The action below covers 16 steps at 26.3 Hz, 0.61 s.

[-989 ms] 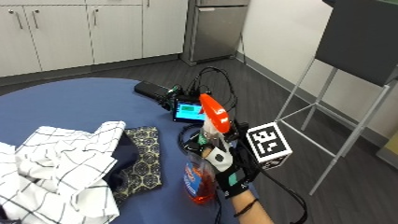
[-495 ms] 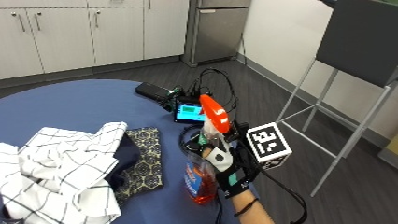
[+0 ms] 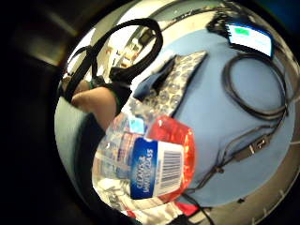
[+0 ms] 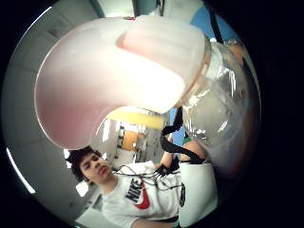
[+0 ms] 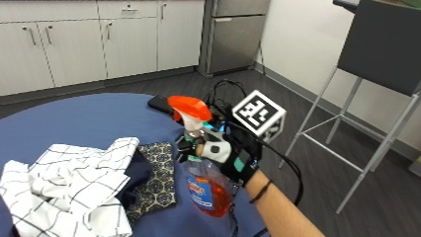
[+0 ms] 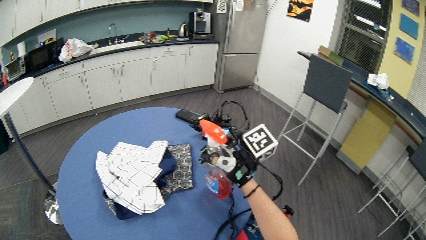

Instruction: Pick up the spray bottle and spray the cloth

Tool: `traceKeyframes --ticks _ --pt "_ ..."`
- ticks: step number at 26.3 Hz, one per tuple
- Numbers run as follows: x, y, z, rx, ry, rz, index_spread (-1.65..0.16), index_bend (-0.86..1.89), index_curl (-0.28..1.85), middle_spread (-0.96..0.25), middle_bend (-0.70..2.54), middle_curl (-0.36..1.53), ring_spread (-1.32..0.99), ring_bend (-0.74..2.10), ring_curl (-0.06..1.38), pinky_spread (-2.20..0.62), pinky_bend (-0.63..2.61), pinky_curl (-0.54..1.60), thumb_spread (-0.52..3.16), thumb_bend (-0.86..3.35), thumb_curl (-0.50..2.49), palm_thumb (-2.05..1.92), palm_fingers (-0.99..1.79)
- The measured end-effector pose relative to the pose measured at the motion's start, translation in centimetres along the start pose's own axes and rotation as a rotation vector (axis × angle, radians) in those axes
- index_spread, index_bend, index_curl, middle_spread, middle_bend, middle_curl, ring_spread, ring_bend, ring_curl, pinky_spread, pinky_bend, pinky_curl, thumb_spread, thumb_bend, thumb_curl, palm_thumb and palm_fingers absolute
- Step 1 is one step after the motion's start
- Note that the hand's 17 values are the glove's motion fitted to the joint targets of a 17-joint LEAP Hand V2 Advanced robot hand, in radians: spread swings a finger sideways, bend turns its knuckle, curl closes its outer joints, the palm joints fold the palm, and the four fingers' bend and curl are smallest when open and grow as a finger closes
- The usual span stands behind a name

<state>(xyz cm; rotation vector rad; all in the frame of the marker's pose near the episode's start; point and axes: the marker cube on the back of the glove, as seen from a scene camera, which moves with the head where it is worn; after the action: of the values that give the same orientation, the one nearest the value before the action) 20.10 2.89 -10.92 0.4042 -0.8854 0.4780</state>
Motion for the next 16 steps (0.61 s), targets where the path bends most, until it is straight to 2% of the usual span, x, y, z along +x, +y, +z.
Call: traceKeyframes --ticks 3,6,16 --pt "-2.5 -2.7 1.4 -0.202 0.062 0.022 -0.21 0.07 0.34 -0.11 0.43 0.46 -0.09 0.46 0.40 0.16 0.24 0.27 0.73 -0.04 0.59 0.89 1.13" --pt "-3.5 -5.0 2.6 -0.338 0.152 0.068 -0.20 0.05 0.31 -0.10 0.44 0.47 -0.08 0.47 0.40 0.16 0.27 0.28 0.77 -0.04 0.58 0.87 1.13" --pt "-1.4 -8.8 6.5 -0.603 0.387 0.262 -0.17 0.06 0.25 -0.07 0.52 0.48 -0.07 0.51 0.41 0.15 0.32 0.31 0.96 -0.04 0.54 0.73 1.13"
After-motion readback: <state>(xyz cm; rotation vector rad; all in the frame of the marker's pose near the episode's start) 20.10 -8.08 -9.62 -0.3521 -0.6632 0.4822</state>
